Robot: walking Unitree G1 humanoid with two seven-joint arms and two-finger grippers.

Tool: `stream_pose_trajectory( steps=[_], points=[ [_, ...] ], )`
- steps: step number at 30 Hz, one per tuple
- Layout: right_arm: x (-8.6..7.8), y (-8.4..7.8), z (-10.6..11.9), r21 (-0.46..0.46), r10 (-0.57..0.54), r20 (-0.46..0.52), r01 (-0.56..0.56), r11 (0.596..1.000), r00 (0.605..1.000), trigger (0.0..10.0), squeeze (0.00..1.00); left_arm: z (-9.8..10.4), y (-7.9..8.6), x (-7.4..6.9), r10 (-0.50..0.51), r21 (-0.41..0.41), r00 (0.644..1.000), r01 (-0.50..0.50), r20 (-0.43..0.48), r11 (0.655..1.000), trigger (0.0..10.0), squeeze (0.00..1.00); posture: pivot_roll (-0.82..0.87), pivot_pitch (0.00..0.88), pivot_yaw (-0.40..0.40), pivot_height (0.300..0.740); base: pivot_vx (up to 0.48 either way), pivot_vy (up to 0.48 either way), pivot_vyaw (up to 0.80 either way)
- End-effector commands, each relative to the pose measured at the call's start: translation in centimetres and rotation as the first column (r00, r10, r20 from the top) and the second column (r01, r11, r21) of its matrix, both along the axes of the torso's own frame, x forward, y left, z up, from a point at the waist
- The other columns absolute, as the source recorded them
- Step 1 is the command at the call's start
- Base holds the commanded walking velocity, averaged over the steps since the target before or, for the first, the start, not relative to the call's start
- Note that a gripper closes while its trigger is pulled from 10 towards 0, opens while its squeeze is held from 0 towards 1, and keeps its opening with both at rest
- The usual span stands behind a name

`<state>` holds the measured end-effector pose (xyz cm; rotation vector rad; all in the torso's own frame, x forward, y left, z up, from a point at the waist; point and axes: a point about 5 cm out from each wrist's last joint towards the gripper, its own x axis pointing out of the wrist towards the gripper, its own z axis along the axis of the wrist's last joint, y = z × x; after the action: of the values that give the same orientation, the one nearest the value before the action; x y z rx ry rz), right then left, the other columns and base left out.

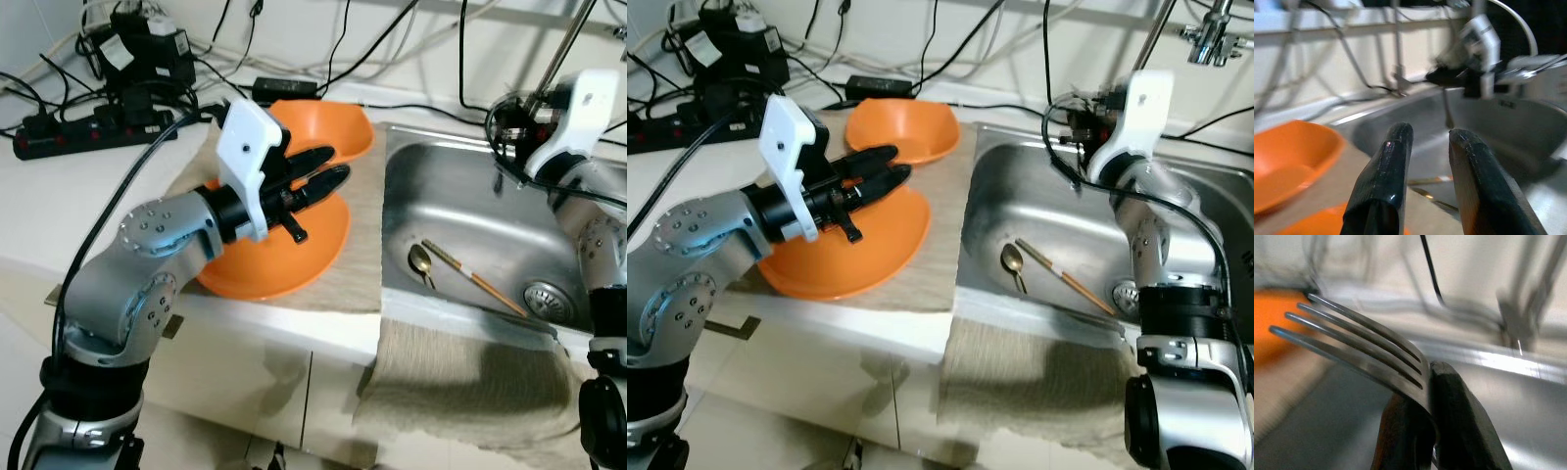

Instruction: Kitchen organization

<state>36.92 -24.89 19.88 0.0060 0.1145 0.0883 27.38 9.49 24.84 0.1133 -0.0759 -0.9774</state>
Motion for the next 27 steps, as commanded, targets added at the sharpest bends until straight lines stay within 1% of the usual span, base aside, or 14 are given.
stream_pose_trajectory(
  steps=[1,2,3,5,6,8,9,11,17,18,20,21,22,27],
  points=[
    [0.2,-0.2,-0.2,-0.019,-0.005,-0.007,0.005,1.000,1.000,1.7,0.00,-0.3,-0.4,-0.4,-0.028,0.015,1.000,0.029,-0.012,0.999,10.0,0.00,-0.07,0.000,-0.009,0.740,0.000,0.000,0.00],
    [0.4,-0.1,-2.7,-0.002,-0.004,-0.104,0.004,1.000,0.995,10.0,0.00,-0.8,-0.9,-0.7,-0.062,0.037,0.997,0.063,-0.036,0.997,10.0,0.00,-0.07,0.000,-0.008,0.740,0.000,0.000,0.00],
    [0.4,-0.1,-2.7,-0.002,-0.004,-0.104,0.004,1.000,0.995,10.0,0.00,-0.8,-0.9,-0.7,-0.062,0.037,0.997,0.063,-0.036,0.997,10.0,0.00,-0.07,0.000,-0.008,0.740,0.000,0.000,0.00],
    [0.4,0.4,-4.7,-0.005,0.005,-0.170,-0.006,1.000,0.986,10.0,0.00,-1.0,-1.2,-0.9,-0.083,0.043,0.995,0.085,-0.048,0.995,10.0,0.00,-0.07,0.000,-0.007,0.740,0.000,0.000,0.00],
    [0.4,0.4,-4.7,-0.005,0.005,-0.170,-0.006,1.000,0.986,10.0,0.00,-1.0,-1.2,-0.9,-0.083,0.043,0.995,0.085,-0.048,0.995,10.0,0.00,-0.07,0.000,-0.007,0.740,0.000,0.000,0.00],
    [0.3,1.1,-6.7,0.002,0.018,-0.227,-0.018,1.000,0.974,10.0,0.00,-1.3,-1.3,-1.0,-0.082,0.056,0.995,0.085,-0.055,0.995,10.0,0.00,-0.06,0.000,-0.009,0.740,0.000,0.000,0.00],
    [0.3,1.1,-6.7,0.002,0.018,-0.227,-0.018,1.000,0.974,10.0,0.00,-1.3,-1.3,-1.0,-0.082,0.056,0.995,0.085,-0.055,0.995,10.0,0.00,-0.06,0.000,-0.009,0.740,0.000,0.000,0.00],
    [0.0,2.0,-8.4,0.008,0.043,-0.278,-0.043,0.999,0.960,10.0,0.00,-1.6,-1.1,-1.0,-0.069,0.071,0.995,0.074,-0.067,0.995,10.0,0.00,-0.06,0.000,-0.007,0.740,0.000,0.000,0.00],
    [-0.3,3.1,-10.1,-0.008,0.074,-0.338,-0.082,0.997,0.938,10.0,0.00,-2.0,-0.8,-1.1,-0.066,0.095,0.994,0.074,-0.085,0.993,10.0,0.00,-0.05,0.000,-0.010,0.740,0.000,0.000,0.00],
    [-0.4,3.2,-10.4,-0.009,0.075,-0.350,-0.084,0.996,0.934,10.0,0.55,-2.1,-0.8,-1.1,-0.071,0.104,0.993,0.080,-0.091,0.991,10.0,0.00,-0.05,0.000,-0.014,0.740,0.000,0.000,0.00],
    [-0.4,3.2,-10.4,-0.009,0.075,-0.350,-0.084,0.996,0.934,10.0,0.55,-2.1,-0.8,-1.1,-0.071,0.104,0.993,0.080,-0.091,0.991,10.0,0.00,-0.05,0.000,-0.014,0.740,0.000,0.000,0.00],
    [-0.5,3.3,-10.6,-0.013,0.074,-0.359,-0.084,0.996,0.930,10.0,0.79,-2.1,-0.8,-1.2,-0.073,0.109,0.993,0.083,-0.096,0.991,10.0,0.00,-0.05,0.000,-0.017,0.740,0.000,0.000,0.00],
    [-0.6,3.3,-10.8,-0.010,0.073,-0.365,-0.083,0.997,0.928,10.0,1.00,-2.3,-0.7,-1.3,-0.074,0.113,0.992,0.086,-0.103,0.990,10.0,0.00,-0.05,0.000,-0.017,0.740,0.000,0.000,0.00],
    [-0.5,3.1,-10.7,-0.014,0.082,-0.360,-0.093,0.996,0.929,10.0,1.00,-2.6,-0.4,-1.3,-0.056,0.134,0.992,0.071,-0.111,0.988,10.0,0.00,-0.05,0.000,-0.022,0.740,0.000,0.000,0.00]
  ],
)
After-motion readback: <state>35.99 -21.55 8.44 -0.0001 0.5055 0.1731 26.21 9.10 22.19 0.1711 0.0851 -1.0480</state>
